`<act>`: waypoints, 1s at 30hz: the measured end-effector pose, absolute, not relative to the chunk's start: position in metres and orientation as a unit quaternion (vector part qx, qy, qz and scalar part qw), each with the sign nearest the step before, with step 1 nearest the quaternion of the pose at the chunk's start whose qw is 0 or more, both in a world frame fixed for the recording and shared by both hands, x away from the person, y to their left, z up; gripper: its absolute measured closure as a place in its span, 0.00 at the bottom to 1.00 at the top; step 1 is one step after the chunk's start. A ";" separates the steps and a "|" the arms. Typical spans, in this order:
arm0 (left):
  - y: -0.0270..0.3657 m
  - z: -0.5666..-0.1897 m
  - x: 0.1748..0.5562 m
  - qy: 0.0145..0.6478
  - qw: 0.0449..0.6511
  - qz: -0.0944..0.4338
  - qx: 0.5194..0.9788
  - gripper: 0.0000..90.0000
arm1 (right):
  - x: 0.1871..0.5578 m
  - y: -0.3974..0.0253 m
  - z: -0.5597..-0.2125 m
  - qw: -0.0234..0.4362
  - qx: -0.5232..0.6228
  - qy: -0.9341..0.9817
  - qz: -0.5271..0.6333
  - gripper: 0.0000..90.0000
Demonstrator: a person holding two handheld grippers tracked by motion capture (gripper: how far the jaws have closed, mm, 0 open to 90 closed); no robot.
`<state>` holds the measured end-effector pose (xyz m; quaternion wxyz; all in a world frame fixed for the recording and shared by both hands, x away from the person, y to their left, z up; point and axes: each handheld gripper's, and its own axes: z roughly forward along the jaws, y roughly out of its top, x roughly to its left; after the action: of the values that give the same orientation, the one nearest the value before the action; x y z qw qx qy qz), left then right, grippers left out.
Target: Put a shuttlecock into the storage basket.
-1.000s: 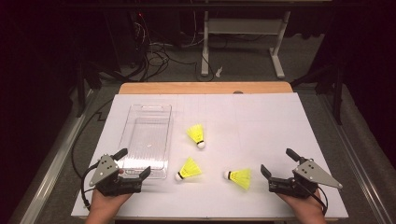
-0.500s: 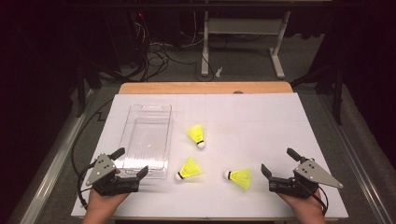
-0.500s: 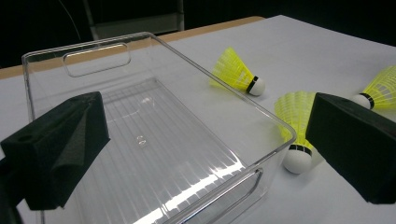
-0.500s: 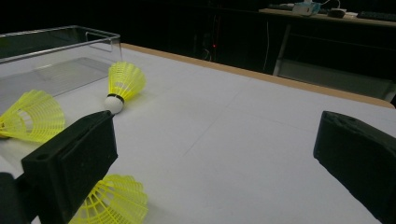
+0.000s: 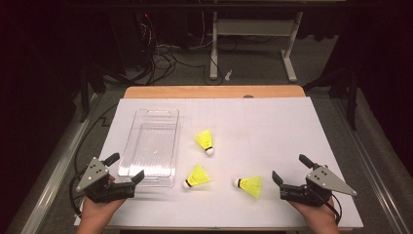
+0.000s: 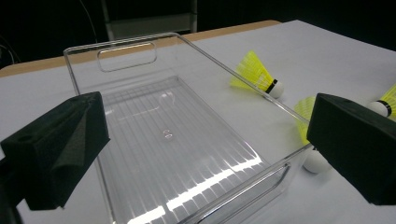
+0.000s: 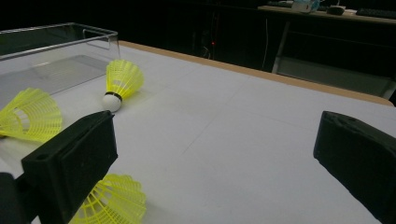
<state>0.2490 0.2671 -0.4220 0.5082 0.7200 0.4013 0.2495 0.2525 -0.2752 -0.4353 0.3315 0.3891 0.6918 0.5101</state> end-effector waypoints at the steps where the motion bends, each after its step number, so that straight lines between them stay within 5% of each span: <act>1: 0.268 -0.422 0.249 0.402 0.507 0.251 0.720 0.00 | 0.253 -0.275 -0.435 0.332 0.390 0.691 0.510 0.00; 30: 0.304 -0.442 0.233 0.448 0.478 0.230 0.720 0.00 | 0.254 -0.275 -0.438 0.324 0.393 0.695 0.507 0.00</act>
<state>0.2327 0.3040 -0.4424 0.4780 0.7198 0.4479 0.2297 0.2541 -0.2750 -0.4382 0.3239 0.3929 0.6953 0.5073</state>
